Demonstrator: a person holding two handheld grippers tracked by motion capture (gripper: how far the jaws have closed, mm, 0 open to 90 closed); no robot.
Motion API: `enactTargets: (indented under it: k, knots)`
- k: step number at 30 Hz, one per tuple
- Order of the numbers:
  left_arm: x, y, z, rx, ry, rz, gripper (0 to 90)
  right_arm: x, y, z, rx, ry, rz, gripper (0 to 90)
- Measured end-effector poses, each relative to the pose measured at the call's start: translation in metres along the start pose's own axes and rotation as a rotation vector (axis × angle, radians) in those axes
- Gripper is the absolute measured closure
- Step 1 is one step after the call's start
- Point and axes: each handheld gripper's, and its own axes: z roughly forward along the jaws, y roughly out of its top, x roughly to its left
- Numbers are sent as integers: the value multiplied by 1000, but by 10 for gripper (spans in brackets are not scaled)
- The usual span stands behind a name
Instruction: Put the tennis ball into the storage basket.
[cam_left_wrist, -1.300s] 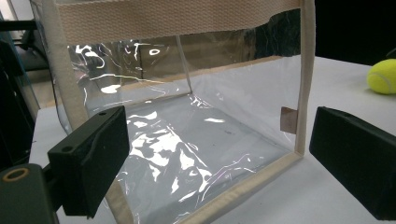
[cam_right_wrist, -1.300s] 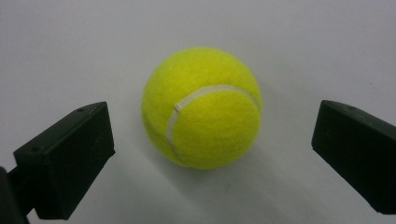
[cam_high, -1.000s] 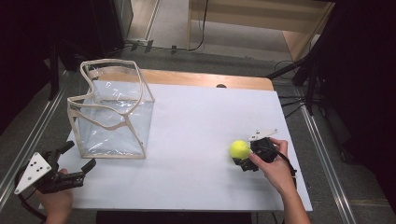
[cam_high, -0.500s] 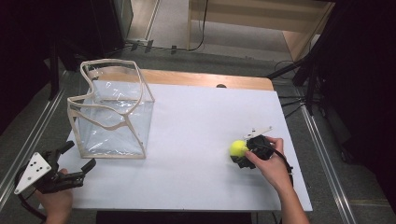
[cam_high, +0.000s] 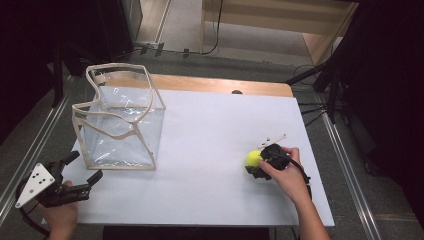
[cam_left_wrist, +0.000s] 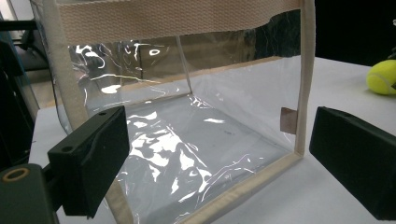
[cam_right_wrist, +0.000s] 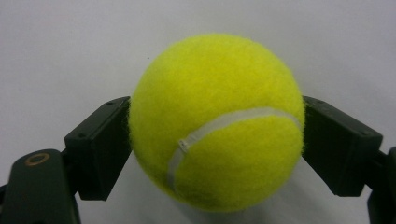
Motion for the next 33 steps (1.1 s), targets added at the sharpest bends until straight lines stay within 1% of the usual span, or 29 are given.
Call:
enactTargets:
  k: [2, 3, 4, 10, 15, 16, 17, 20, 22, 24, 27, 28, 33]
  knots:
    - [0, 0, 0, -3, -2, -2, 53, 0, 0, 1, 3, 9, 5, 154]
    - [0, 0, 0, -4, -2, -3, 53, 0, 0, 1, 3, 9, 13, 203]
    - [0, 0, 0, -5, -2, -3, 53, 0, 0, 1, 5, 4, 9, 231]
    - [0, 0, 0, -3, -2, -1, 53, 1, 1, 1, 6, -1, -14, 235]
    - [0, 0, 0, -3, -1, -1, 53, 4, 3, 1, 7, 5, -10, 235]
    - [0, 0, 0, -2, 0, -1, 53, 4, 4, 0, 6, 5, -20, 235]
    - [0, 0, 0, -1, 0, -1, 53, 5, 5, 0, 6, 5, -17, 235]
    - [0, 0, 0, -3, -1, -4, 53, 7, 10, -1, -3, 7, -32, 235]
    - [0, 0, 0, -3, -1, -4, 53, 9, 13, -2, -4, 10, -29, 235]
    - [0, 0, 0, -4, -1, -3, 53, 12, 18, -2, -12, 12, -35, 235]
    - [0, 0, 0, -2, -1, -4, 53, 13, 22, -1, -13, 14, -40, 235]
    - [0, 0, 0, -1, -1, -5, 53, 15, 24, -1, -14, 13, -51, 235]
    - [0, 0, 0, -4, -2, -6, 53, 20, 33, 1, -19, 27, -67, 235]
